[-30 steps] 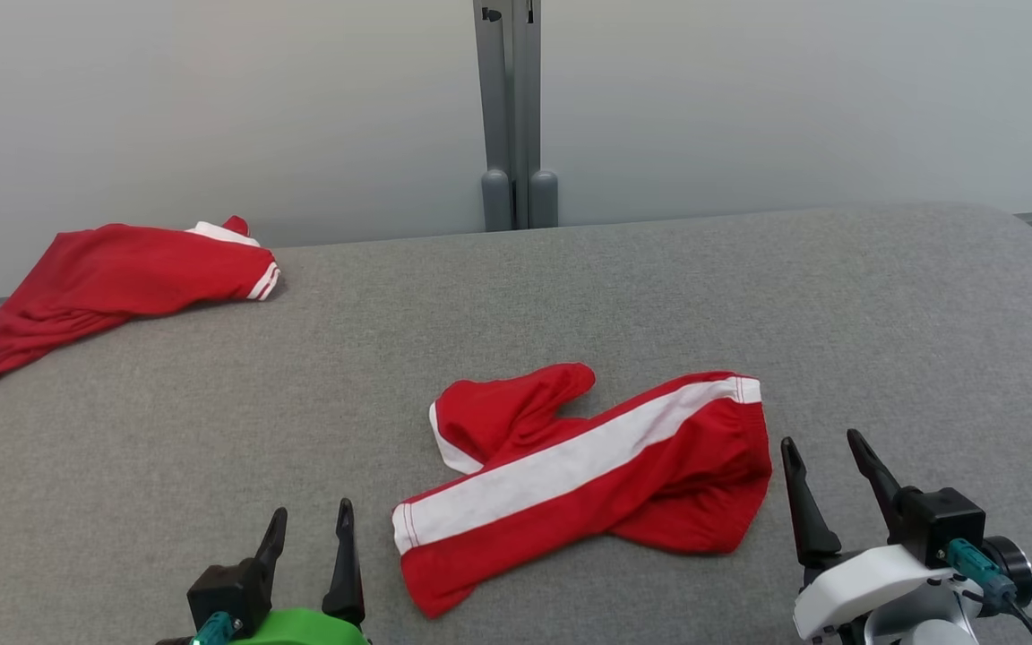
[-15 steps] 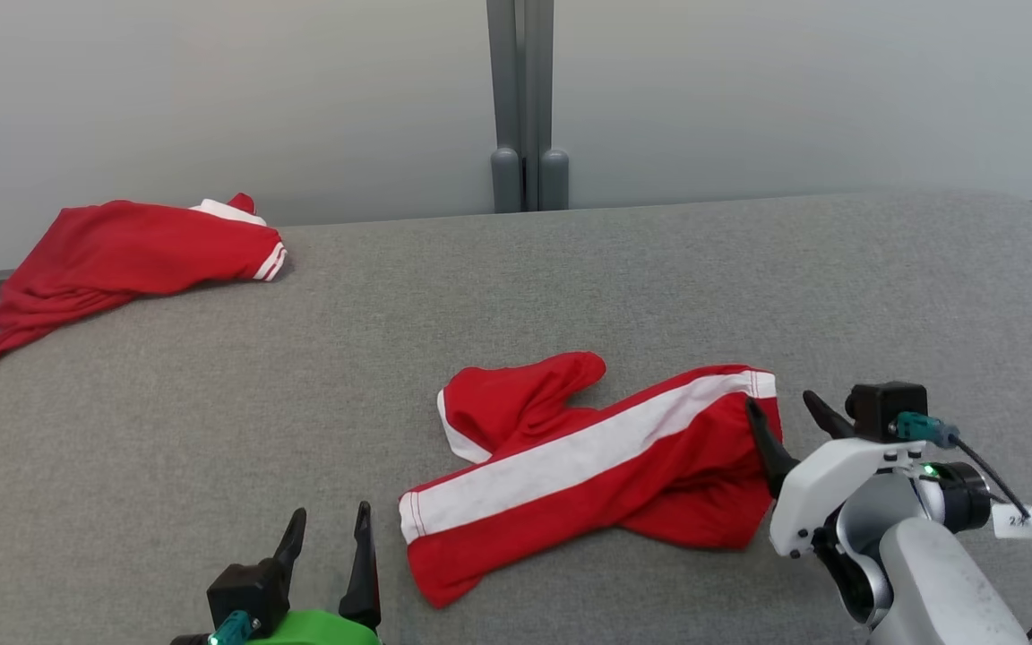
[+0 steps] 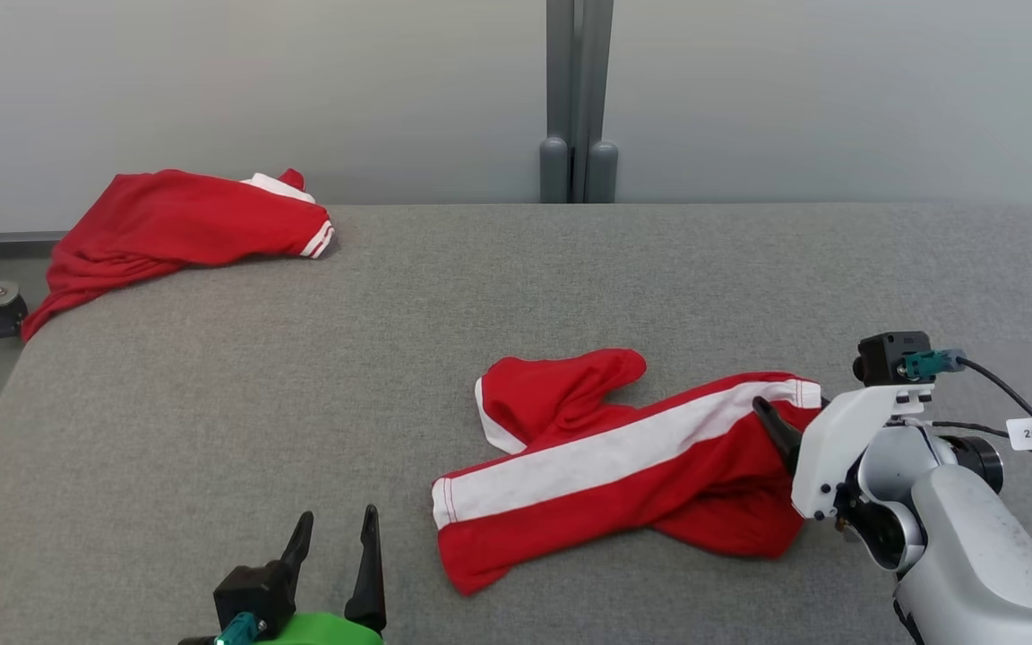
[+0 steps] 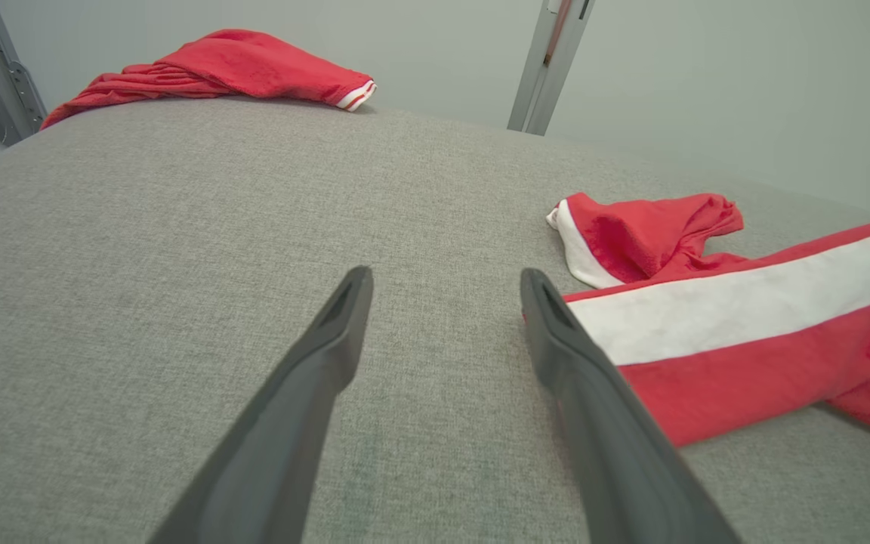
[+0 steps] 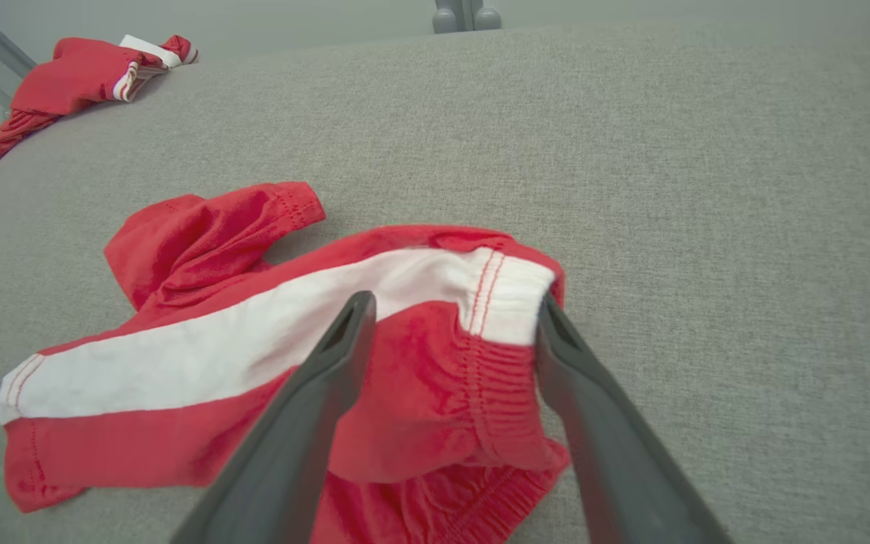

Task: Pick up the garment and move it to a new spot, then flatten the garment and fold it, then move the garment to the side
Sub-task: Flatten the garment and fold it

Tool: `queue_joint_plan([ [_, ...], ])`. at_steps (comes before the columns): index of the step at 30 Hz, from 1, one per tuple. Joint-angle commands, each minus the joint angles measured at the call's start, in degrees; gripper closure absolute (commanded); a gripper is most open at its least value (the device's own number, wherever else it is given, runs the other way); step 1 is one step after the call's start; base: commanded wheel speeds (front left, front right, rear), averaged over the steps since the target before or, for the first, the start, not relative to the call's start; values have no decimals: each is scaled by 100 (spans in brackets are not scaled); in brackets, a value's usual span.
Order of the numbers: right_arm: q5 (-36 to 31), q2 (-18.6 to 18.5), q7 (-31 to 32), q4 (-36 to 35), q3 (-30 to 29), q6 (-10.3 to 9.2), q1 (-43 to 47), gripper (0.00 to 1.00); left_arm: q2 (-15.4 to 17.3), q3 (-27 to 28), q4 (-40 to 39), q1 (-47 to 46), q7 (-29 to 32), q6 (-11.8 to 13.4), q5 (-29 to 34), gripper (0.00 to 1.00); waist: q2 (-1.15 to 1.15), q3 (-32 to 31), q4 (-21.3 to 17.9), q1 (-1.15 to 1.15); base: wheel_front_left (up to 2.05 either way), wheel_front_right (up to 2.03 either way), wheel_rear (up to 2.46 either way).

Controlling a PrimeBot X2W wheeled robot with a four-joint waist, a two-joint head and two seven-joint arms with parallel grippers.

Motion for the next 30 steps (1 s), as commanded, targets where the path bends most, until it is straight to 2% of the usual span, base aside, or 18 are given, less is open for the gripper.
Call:
queue_joint_plan([
  [1,83,-92,92,26,43,-8,-81,0,9,-12,12,-35,-19,-1,15,0,0,-7,45,0,0,0,0],
  [5,213,-209,196,119,95,-7,-187,10,9,-61,32,-30,-19,-21,9,0,0,-6,127,0,0,0,0],
  [7,244,-246,213,174,96,-7,-260,18,9,-86,68,-25,-19,-33,-25,0,0,-2,162,0,0,0,0],
  [9,264,-256,203,247,104,-7,-310,37,9,-153,126,-26,-19,-94,-105,0,0,3,195,0,0,0,0],
  [10,282,-250,236,285,120,-7,-322,51,9,-200,155,-36,-19,-124,-150,0,0,4,208,0,0,0,0],
  [14,356,-229,205,439,125,-7,-407,69,9,-417,330,-178,-13,-203,-271,0,0,17,245,0,0,0,0],
  [16,334,-221,120,489,130,-7,-449,97,9,-522,405,-216,-13,-220,-364,0,0,27,246,0,0,0,0],
  [17,354,-203,69,500,145,-7,-462,100,10,-588,445,-246,-13,-245,-438,0,0,35,242,0,0,0,0],
  [23,368,-265,-122,360,387,-8,-296,100,12,-937,682,-612,267,-341,-1206,0,0,86,131,0,0,0,0],
  [30,505,-327,-168,65,742,-7,-80,100,13,-1389,1304,-1305,963,-197,-1985,0,0,175,-149,0,0,0,0],
])
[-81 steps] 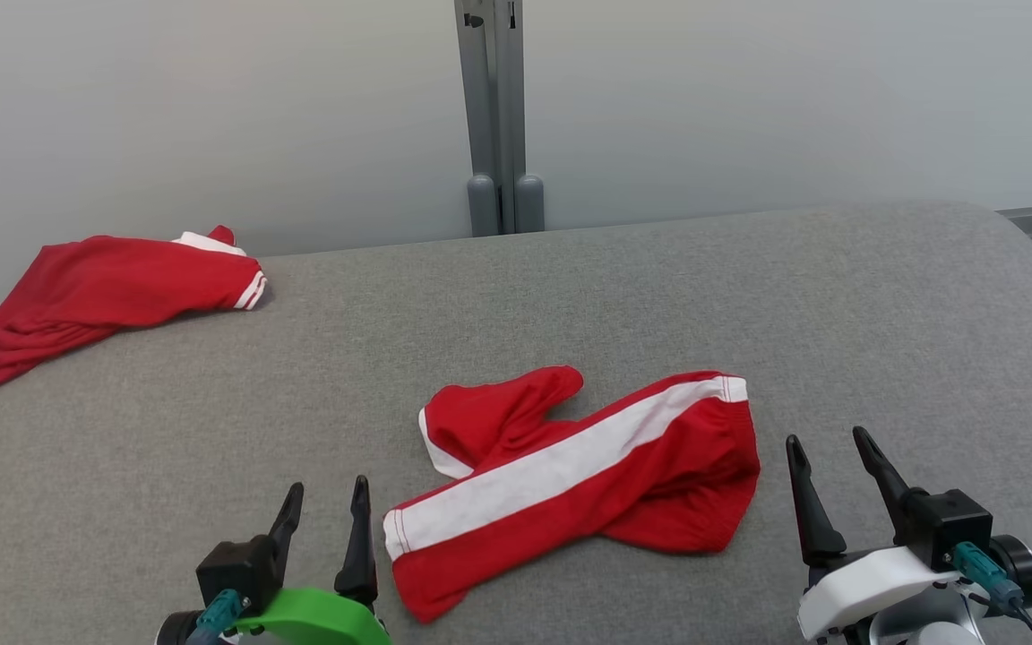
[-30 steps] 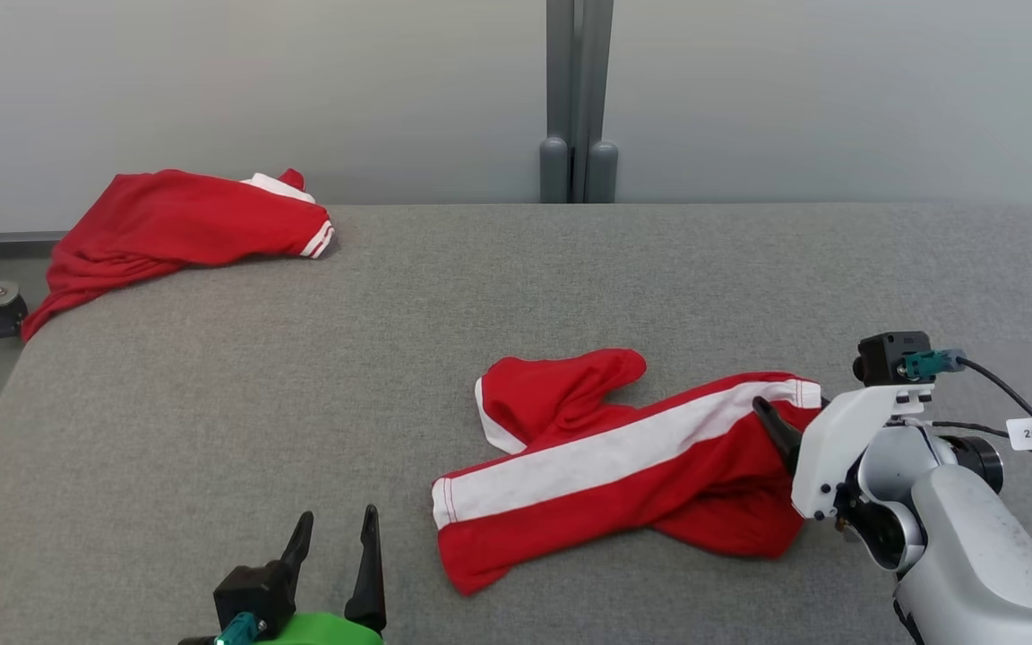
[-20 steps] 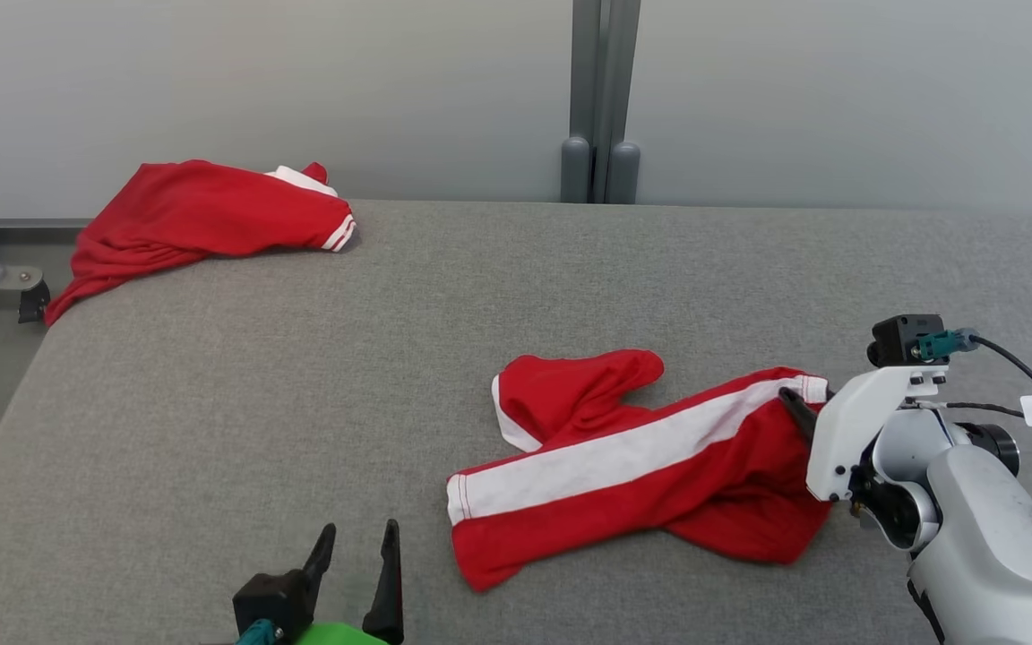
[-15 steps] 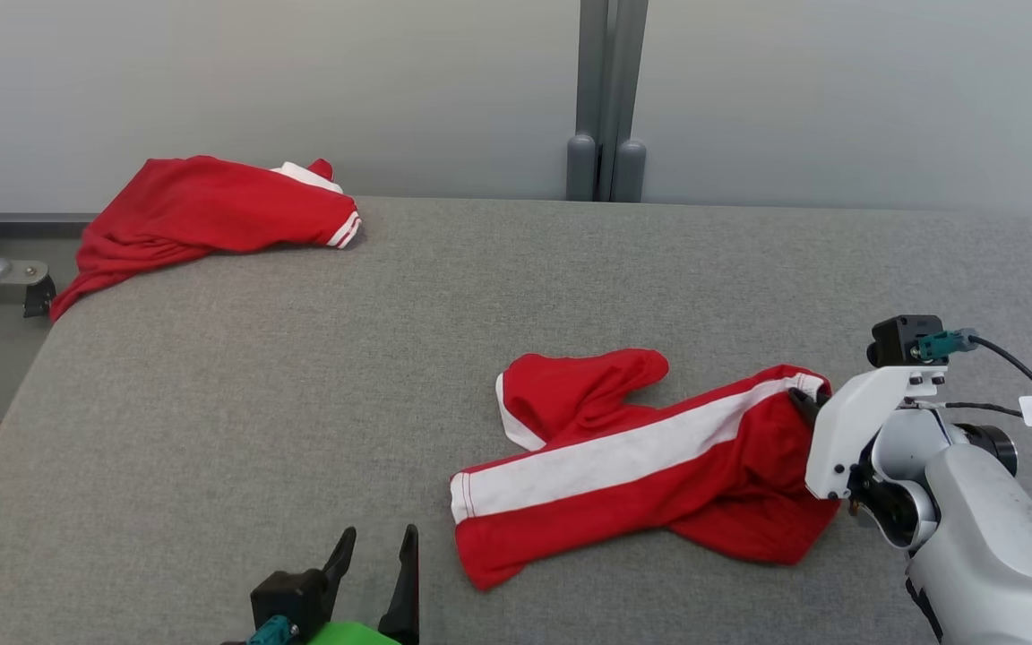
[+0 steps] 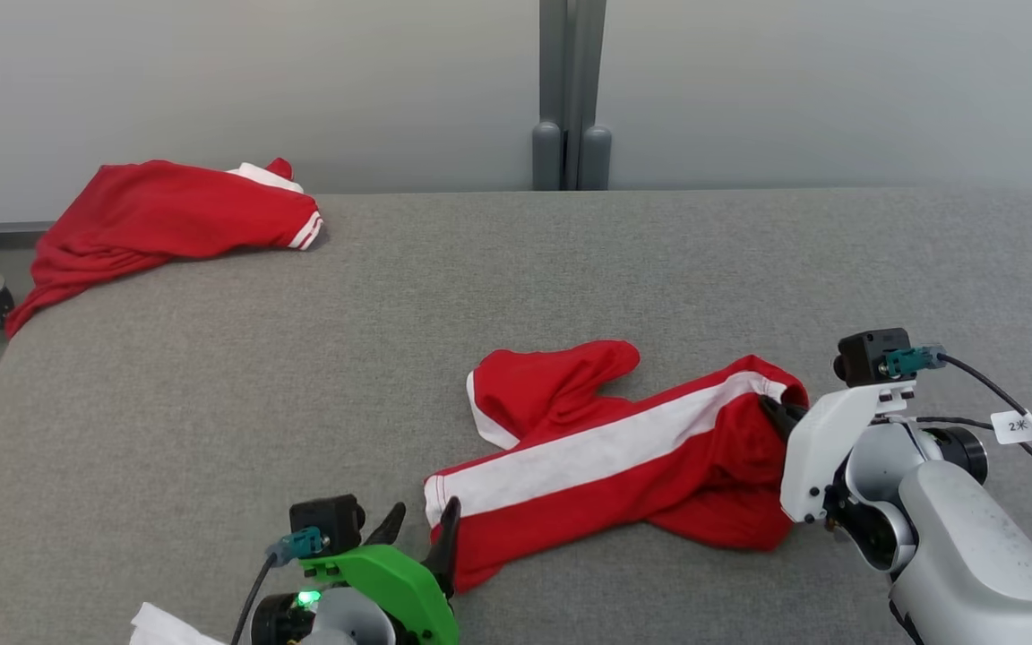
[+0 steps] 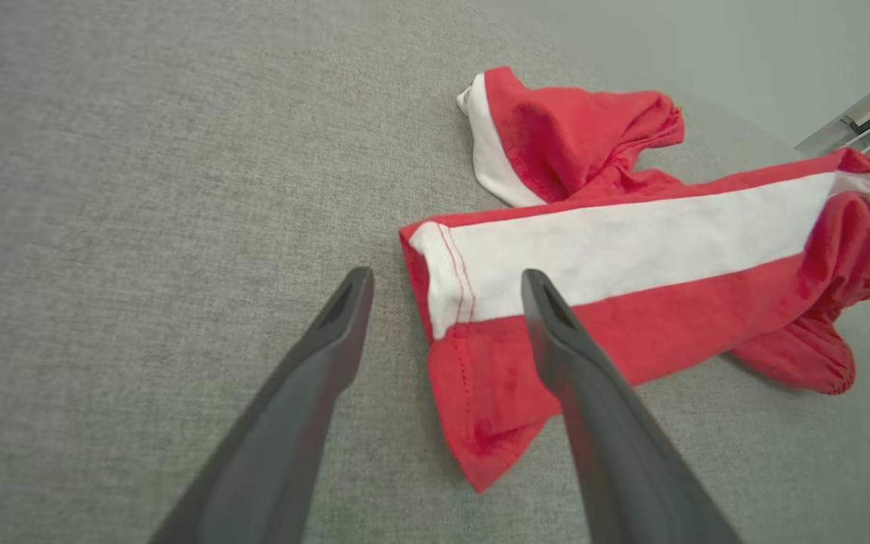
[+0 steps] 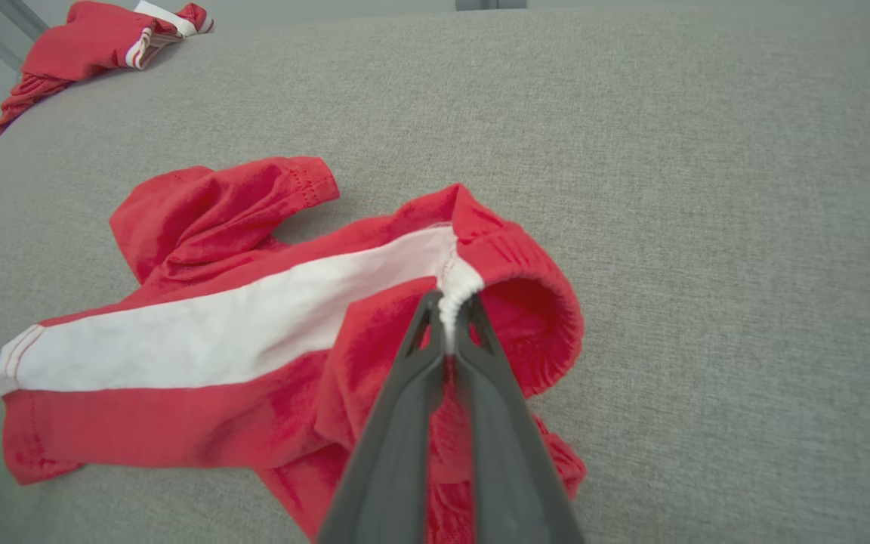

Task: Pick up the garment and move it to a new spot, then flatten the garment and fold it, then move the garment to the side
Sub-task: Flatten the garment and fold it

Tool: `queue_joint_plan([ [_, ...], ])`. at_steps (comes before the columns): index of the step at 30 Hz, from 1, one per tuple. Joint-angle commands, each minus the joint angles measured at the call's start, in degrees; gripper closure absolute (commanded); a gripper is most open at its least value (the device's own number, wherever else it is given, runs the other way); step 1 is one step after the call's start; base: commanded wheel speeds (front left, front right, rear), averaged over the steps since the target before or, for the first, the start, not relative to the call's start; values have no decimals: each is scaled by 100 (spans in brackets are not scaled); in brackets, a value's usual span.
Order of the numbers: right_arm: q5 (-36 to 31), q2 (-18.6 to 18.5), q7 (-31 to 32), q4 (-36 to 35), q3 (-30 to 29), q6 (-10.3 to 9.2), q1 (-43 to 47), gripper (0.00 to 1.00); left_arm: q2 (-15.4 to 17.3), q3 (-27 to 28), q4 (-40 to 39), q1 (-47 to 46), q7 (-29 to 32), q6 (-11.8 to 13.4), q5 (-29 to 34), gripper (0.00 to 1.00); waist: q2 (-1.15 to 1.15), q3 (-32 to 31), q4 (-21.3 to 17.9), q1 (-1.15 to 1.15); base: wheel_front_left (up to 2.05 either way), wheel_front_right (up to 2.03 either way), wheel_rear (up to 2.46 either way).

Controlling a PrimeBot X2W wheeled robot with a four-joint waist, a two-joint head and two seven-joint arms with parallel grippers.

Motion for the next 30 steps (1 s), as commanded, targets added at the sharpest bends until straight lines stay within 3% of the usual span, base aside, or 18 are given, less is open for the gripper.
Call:
queue_joint_plan([
  [1,46,-20,-32,-50,43,-6,96,100,20,-58,101,-174,65,73,-98,0,0,58,-134,0,0,0,0],
  [7,135,-14,-63,-148,117,-6,116,100,20,-327,457,-515,182,247,-415,0,0,115,-282,0,0,0,0],
  [9,150,-8,-87,-161,114,-7,122,100,20,-382,516,-569,117,262,-506,29,0,128,-302,0,0,0,0],
  [10,157,-7,-98,-164,119,-6,127,100,20,-402,532,-599,56,267,-538,62,0,134,-309,0,0,0,0],
  [11,162,-7,-106,-166,121,-7,131,100,20,-411,546,-618,9,282,-571,71,0,137,-312,0,0,0,0],
  [13,176,-8,-128,-168,127,-6,136,100,20,-467,597,-653,-46,302,-641,100,0,141,-314,0,0,0,0],
  [23,244,-85,-372,-311,123,-7,216,100,20,-495,683,-833,-459,243,-810,100,0,53,-317,0,0,0,0],
  [30,459,-245,-804,-1005,-122,-6,445,100,194,-274,63,-830,-818,201,-772,100,0,-175,-378,0,0,0,0],
])
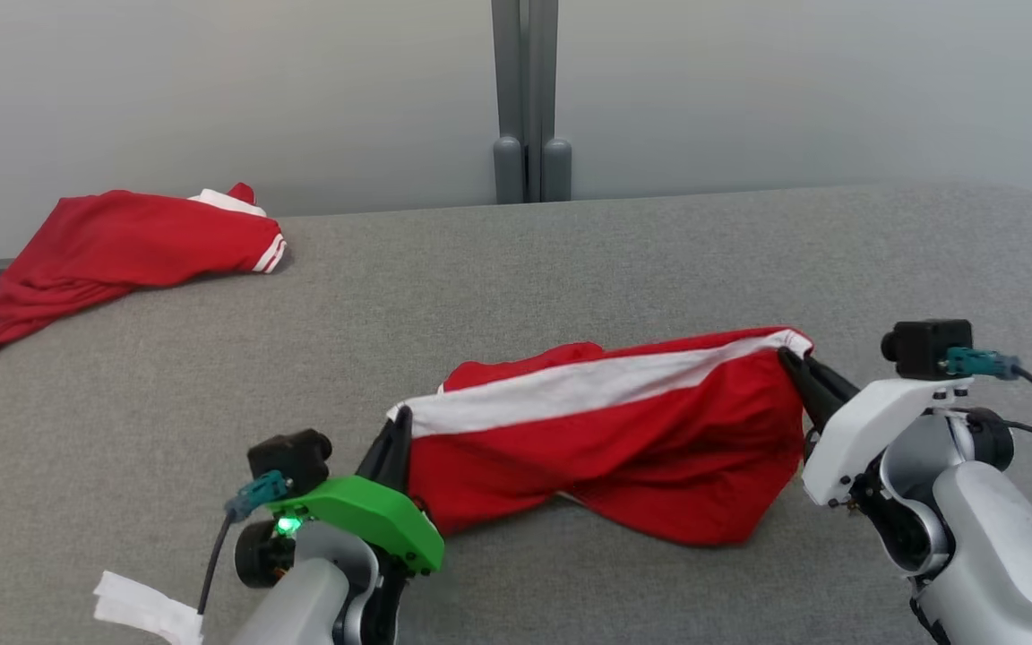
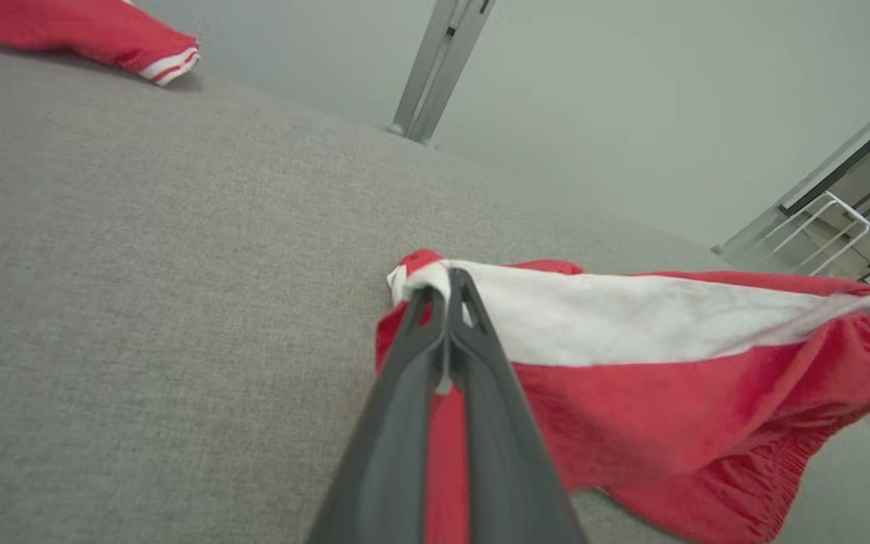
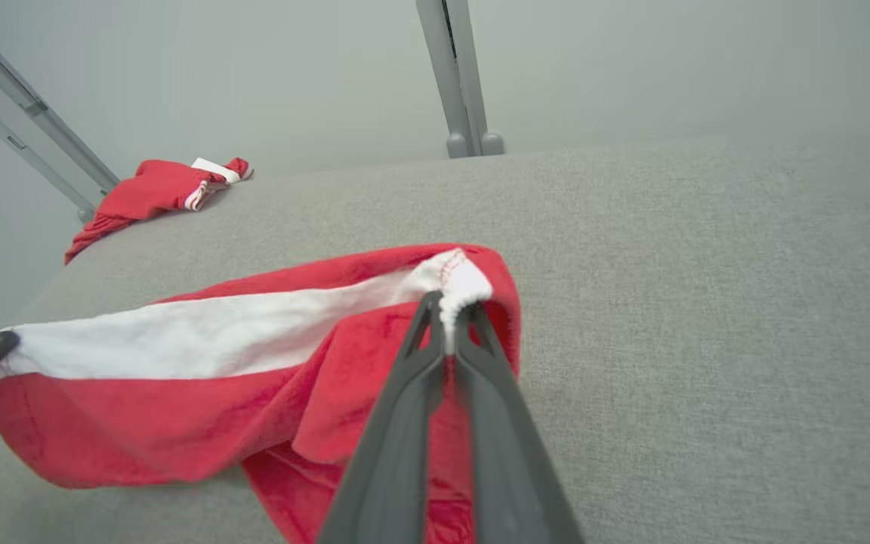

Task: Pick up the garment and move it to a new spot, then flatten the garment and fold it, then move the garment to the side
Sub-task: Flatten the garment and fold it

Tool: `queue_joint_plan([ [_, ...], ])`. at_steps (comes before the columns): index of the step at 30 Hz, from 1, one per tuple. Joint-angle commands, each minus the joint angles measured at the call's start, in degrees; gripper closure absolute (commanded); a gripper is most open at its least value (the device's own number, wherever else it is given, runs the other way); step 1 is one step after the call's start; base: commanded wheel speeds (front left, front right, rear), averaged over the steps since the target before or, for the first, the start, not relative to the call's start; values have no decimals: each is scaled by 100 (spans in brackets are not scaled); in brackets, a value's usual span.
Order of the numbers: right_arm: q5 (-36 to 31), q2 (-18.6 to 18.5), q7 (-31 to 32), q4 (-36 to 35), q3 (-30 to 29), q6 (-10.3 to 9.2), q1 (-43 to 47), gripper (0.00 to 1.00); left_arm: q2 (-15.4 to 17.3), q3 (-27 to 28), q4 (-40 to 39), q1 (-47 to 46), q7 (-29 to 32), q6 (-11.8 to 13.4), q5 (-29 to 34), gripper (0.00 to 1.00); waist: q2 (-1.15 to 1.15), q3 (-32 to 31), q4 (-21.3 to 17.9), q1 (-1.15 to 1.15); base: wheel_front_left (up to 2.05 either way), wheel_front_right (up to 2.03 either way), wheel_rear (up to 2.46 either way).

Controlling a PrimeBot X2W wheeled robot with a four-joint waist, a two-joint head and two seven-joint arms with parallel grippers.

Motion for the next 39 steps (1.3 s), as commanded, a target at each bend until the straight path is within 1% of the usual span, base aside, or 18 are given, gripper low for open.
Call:
queue_joint_plan([
  [1,101,-54,-107,-254,-91,-6,131,100,110,73,-244,-54,-73,36,54,100,0,-115,-52,0,0,0,0],
  [3,181,-147,-179,-657,-208,-6,243,100,195,184,-690,12,-127,52,98,100,0,-193,-98,0,0,0,0],
  [6,219,-250,-175,-1364,-432,-6,438,100,350,391,-1523,166,-162,163,140,100,0,-298,-182,0,0,0,0],
  [9,314,-245,-72,-2277,-757,-6,654,100,539,631,-2576,314,-185,378,249,100,0,-380,-278,0,0,0,0],
  [11,226,-272,46,-2893,-981,-7,781,100,715,695,-3228,367,-160,521,411,100,0,-421,-340,0,0,0,0],
  [17,-87,-100,555,-4686,-1599,-6,1056,100,1258,775,-5129,107,329,905,803,100,0,-466,-454,0,0,0,0],
  [21,-242,44,927,-5430,-1845,-7,1164,100,1463,856,-5899,-113,733,1089,849,100,0,-413,-481,0,0,0,0],
  [23,-308,107,1077,-5582,-1936,-6,1187,100,1558,900,-6015,-256,917,1140,870,100,0,-348,-479,0,0,0,0],
  [26,-343,197,1196,-5478,-1885,-6,1109,100,1609,892,-5828,-450,1103,1096,810,100,0,-209,-468,0,0,0,0],
  [27,-287,269,1197,-5360,-1834,-6,1033,100,1678,864,-5651,-544,1161,1056,879,100,0,-138,-460,0,0,0,0],
  [30,-290,293,1145,-4870,-1539,-6,761,100,1618,794,-5021,-807,1213,884,818,100,0,52,-466,0,0,0,0],
  [32,-304,313,1042,-4378,-1247,-5,440,100,1619,767,-4487,-1058,1212,744,818,100,0,211,-503,0,0,0,0],
  [35,-460,277,714,-3406,-863,-6,-446,100,1591,818,-3625,-1732,1116,486,858,100,0,589,-565,0,0,0,0],
  [37,-674,267,390,-2691,-602,-6,-1181,100,1615,878,-3042,-2285,988,352,975,100,0,834,-618,0,0,0,0],
  [39,-937,323,-68,-1958,-457,-6,-1985,100,1609,912,-2468,-2901,810,220,1133,100,0,1057,-671,0,0,0,0],
])
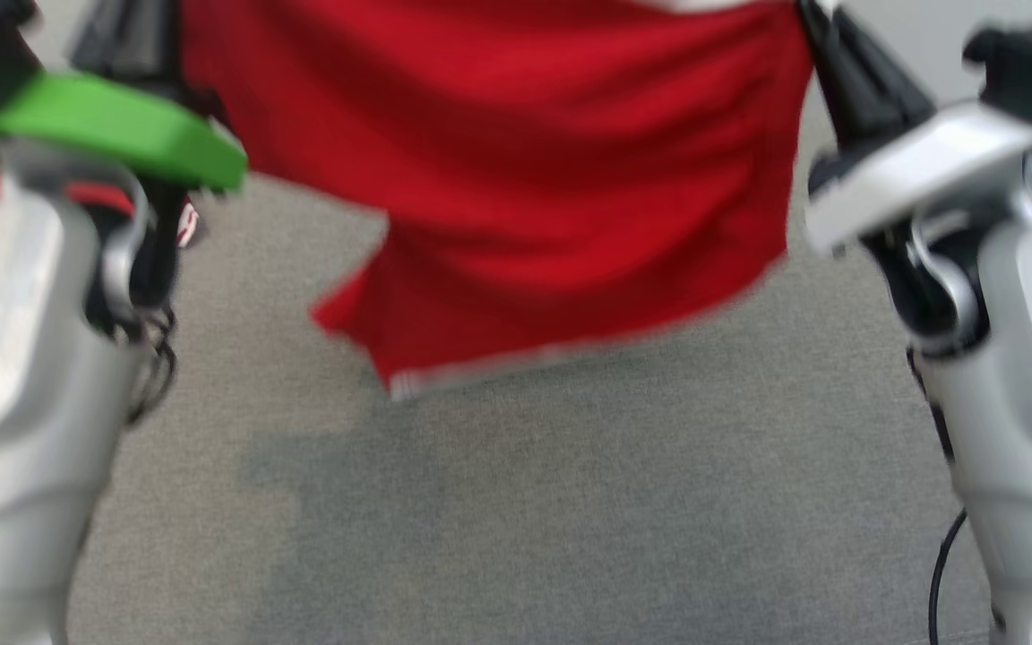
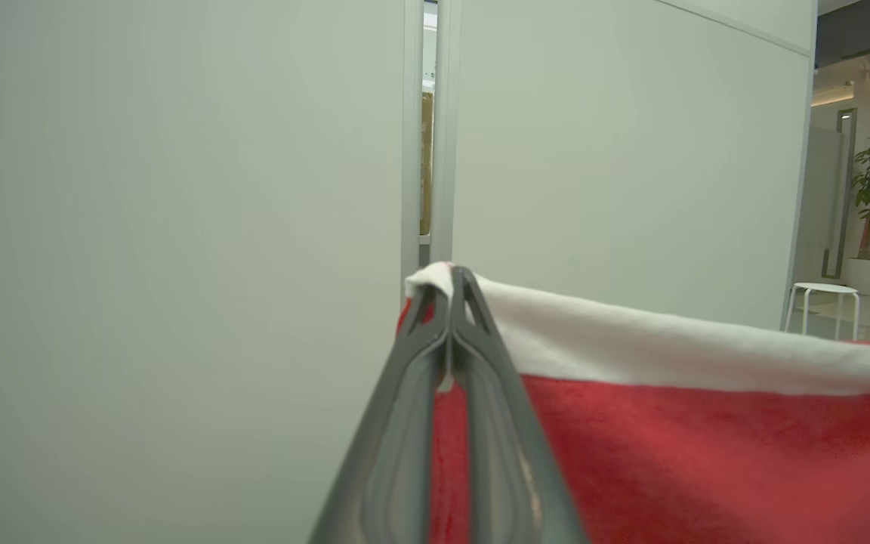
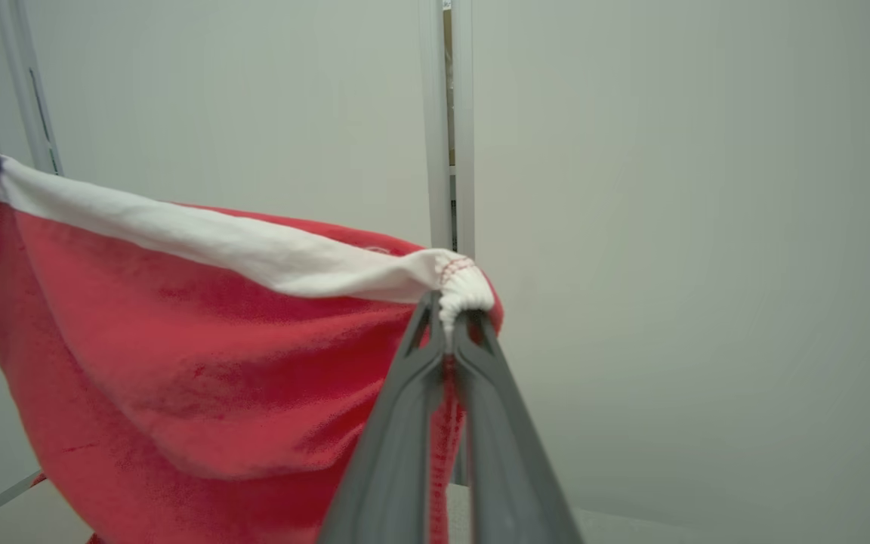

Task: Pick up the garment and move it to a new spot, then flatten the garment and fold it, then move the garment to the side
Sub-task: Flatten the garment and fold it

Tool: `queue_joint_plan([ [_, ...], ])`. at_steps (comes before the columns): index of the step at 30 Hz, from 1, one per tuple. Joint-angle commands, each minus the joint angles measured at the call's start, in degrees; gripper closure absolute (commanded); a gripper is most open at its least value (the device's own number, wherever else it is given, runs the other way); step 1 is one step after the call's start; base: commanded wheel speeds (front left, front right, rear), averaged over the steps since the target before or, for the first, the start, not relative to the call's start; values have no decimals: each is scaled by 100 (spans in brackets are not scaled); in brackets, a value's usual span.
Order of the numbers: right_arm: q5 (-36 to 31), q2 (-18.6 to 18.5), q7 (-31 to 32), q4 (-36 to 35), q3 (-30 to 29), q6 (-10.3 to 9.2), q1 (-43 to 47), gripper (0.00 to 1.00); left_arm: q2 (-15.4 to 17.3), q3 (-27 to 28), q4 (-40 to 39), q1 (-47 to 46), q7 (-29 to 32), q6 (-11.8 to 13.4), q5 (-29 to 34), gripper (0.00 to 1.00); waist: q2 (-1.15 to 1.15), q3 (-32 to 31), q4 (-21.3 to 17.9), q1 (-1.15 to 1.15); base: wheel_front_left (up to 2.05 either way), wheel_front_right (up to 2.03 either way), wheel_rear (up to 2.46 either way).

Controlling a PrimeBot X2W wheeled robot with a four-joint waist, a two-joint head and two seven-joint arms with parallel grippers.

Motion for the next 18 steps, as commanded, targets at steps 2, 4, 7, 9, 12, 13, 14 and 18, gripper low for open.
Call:
queue_joint_plan([
  [2,-332,119,-584,749,69,-7,-818,100,-58,4,535,-713,-253,-157,186,100,0,689,-154,0,0,0,0],
  [4,-560,232,-1015,1492,167,-7,-1317,100,-167,-36,1049,-1121,-517,-277,316,100,0,857,-136,0,0,0,0],
  [7,-750,443,-1541,2544,317,-6,-1839,100,-446,-78,1769,-1456,-788,-424,339,100,0,1128,-74,0,0,0,0],
  [9,-746,552,-1875,3168,417,-7,-1956,100,-618,-94,2166,-1445,-895,-553,286,100,0,1275,-41,0,0,0,0],
  [12,-655,661,-2237,3938,634,-6,-1886,100,-818,-128,2666,-1210,-987,-702,269,100,0,1445,19,0,0,0,0],
  [13,-604,685,-2326,4172,717,-7,-1791,100,-879,-131,2804,-1113,-1000,-752,287,100,0,1486,42,0,0,0,0],
  [14,-543,697,-2383,4323,794,-7,-1712,100,-933,-123,2886,-1026,-1017,-789,288,100,0,1510,61,0,0,0,0],
  [18,-206,704,-2509,4460,1063,-7,-1339,100,-1079,160,2702,-514,-1027,-915,369,100,0,1512,96,0,0,0,0],
])
